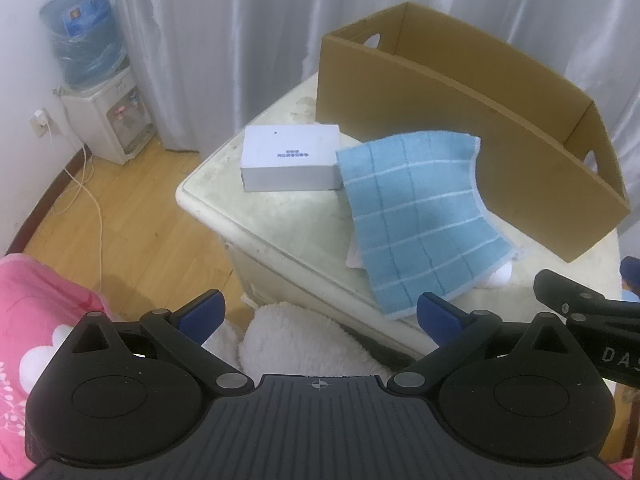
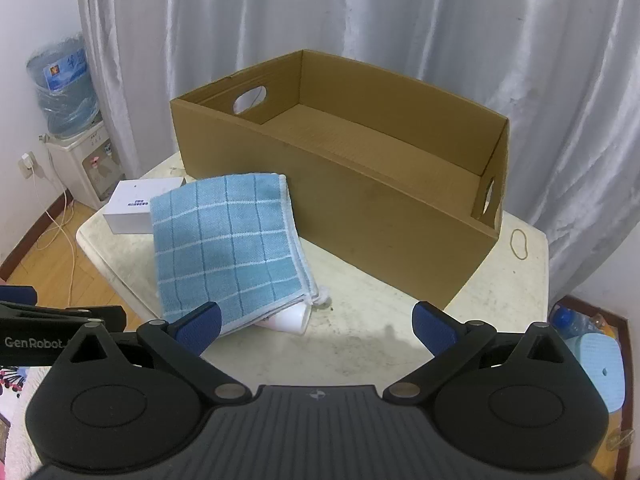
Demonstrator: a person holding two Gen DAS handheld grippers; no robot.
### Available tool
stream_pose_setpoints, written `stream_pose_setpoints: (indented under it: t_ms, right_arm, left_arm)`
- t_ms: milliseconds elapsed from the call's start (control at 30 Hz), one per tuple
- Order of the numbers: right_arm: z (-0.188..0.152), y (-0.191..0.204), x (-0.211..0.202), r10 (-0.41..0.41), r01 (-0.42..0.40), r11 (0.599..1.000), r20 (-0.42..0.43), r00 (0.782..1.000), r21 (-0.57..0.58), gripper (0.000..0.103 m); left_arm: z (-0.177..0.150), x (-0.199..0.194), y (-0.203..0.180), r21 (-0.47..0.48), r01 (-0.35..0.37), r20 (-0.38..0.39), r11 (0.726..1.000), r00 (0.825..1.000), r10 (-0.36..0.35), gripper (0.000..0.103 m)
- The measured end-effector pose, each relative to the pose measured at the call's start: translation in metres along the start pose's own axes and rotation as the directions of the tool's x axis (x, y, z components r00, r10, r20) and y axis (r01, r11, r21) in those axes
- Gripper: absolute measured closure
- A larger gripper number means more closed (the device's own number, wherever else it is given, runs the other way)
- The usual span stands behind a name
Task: Organize objects
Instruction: 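Move the left tool toward the light-blue towel beside the cardboard box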
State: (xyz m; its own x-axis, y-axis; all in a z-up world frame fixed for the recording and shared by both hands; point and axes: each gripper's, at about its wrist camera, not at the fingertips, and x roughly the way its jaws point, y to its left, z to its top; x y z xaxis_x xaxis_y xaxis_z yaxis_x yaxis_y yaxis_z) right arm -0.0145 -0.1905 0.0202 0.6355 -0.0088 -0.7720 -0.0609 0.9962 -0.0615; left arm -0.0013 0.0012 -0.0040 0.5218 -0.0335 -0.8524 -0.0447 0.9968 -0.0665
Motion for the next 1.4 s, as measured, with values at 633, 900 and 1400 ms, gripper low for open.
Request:
stream_pose_setpoints:
  t_ms: [633, 900, 1400]
  right_arm:
    - [0.004, -0.001, 0.013, -0.004, 0.004, 1.000, -0.014, 1.000, 0.012, 0.000]
    - [0.010, -0.004, 0.030, 0.000, 0.000, 1.000, -0.033, 0.999, 0.022, 0.000]
    - [0.027, -0.011, 0.071, 0.063, -0.059, 0.996, -0.068, 0.996, 0.064, 0.000]
  left_arm:
    - [0.005, 0.015, 0.000, -0.009, -0.001, -0.036, 1.000, 0.999, 0.001, 0.000]
    - [0.012, 0.029, 0.000, -0.014, 0.006, -0.060, 1.000, 0.998, -0.007, 0.000]
    - [0.028, 0.055, 0.004, -0.023, 0.065, -0.044, 0.998, 0.997, -0.066, 0.000]
